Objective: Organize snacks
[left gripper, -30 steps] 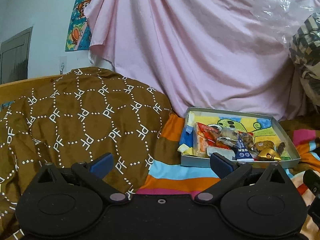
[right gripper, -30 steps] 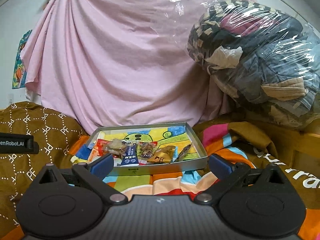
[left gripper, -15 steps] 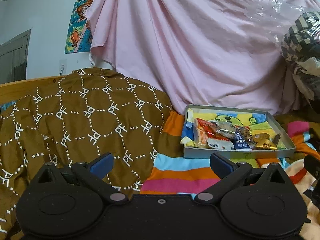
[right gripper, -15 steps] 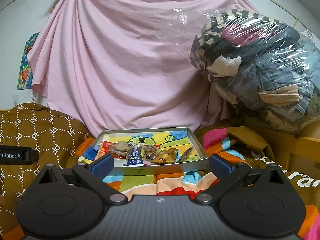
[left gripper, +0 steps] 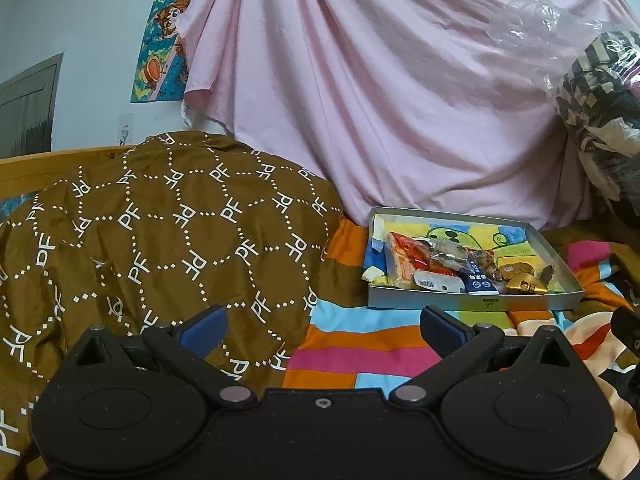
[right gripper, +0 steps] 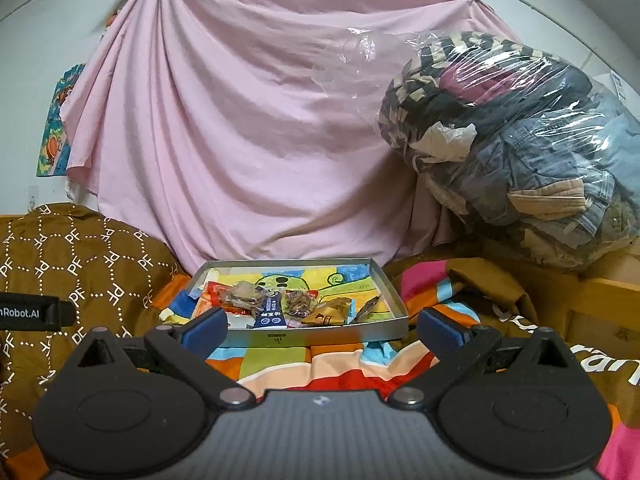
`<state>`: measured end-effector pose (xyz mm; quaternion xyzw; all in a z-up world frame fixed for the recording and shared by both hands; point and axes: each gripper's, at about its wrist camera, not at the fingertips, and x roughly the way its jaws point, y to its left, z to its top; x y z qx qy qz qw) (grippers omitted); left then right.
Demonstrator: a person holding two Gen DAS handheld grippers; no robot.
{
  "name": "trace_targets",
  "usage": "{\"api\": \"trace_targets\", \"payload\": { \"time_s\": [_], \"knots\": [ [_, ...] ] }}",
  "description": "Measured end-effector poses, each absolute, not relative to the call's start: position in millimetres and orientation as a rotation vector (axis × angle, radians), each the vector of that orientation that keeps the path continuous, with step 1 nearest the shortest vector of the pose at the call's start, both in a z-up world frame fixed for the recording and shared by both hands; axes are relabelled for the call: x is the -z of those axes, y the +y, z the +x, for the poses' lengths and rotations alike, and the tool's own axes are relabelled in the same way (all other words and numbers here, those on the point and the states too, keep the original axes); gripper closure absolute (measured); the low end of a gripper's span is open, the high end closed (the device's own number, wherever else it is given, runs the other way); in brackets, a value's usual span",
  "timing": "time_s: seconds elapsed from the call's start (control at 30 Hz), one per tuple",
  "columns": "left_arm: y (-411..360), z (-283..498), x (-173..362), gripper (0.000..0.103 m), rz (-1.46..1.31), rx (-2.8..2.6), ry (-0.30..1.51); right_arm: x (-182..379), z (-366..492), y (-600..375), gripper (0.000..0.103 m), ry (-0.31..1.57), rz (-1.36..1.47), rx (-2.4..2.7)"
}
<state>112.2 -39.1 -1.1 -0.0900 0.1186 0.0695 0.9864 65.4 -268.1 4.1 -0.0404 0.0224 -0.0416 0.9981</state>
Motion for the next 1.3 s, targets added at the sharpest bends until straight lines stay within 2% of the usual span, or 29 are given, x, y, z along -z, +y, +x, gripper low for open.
{"api": "trace_targets", "payload": {
  "time_s": [1.3],
  "knots": [
    [-6.6, 51.3, 26.4, 0.001, -0.103, -0.232, 0.209, 12.7, 40.8, -244.8, 0.000, 0.140, -0.021, 0.011]
  ]
}}
